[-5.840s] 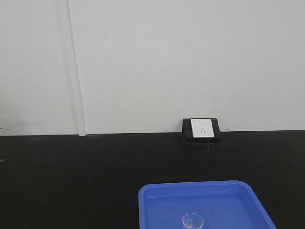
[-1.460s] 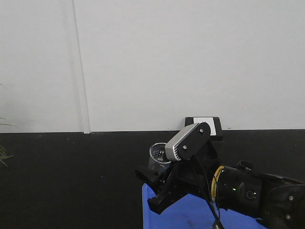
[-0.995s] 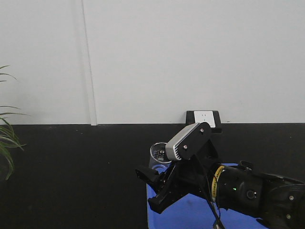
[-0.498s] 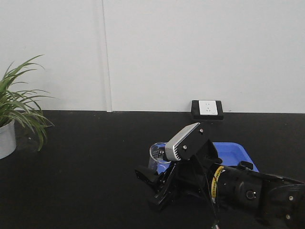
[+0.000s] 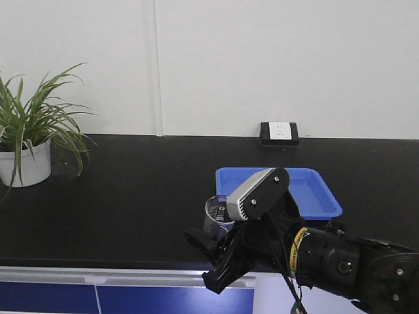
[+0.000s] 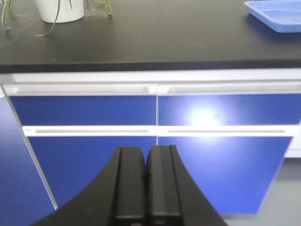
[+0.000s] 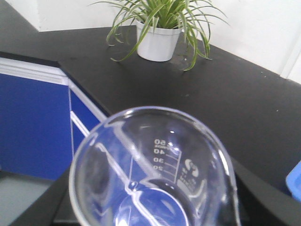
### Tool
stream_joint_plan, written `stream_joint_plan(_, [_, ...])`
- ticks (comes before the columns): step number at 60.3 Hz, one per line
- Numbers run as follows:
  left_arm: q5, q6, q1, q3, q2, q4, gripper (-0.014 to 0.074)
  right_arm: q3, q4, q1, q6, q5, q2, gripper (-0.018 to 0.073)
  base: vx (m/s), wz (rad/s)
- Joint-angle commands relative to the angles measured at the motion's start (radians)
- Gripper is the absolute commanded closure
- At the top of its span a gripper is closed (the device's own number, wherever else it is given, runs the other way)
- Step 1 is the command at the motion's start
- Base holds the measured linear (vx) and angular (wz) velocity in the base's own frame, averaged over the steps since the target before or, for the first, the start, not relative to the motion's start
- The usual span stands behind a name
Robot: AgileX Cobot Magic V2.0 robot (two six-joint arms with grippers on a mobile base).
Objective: Move beaker to silver tray on left bench
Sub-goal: 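Hold the beaker in the right gripper while the base turns toward the silver tray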
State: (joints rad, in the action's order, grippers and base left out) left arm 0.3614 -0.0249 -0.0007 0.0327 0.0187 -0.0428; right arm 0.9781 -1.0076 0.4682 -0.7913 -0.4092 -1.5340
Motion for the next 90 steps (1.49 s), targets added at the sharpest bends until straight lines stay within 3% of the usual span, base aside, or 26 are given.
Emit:
stream_joint_plan(1, [-0.079, 0.001, -0.003, 0.020, 0.006, -0.008, 0.0595, 0.032, 0.024, -0.001, -0.004, -0.043, 0.041, 0.0571, -0.36, -0.04])
stream_joint_plan(48, [-0.079, 0.001, -0.003, 0.020, 0.006, -0.008, 0.0595, 0.032, 0.024, -0.001, -0.004, -0.046, 0.041, 0.0571, -0.31, 0.01])
stream_joint_plan(90, [-0.079, 0.001, -0.003, 0.020, 0.006, -0.008, 0.0595, 0.032, 0.024, -0.001, -0.004, -0.047, 0.041, 0.0571, -0.12, 0.51])
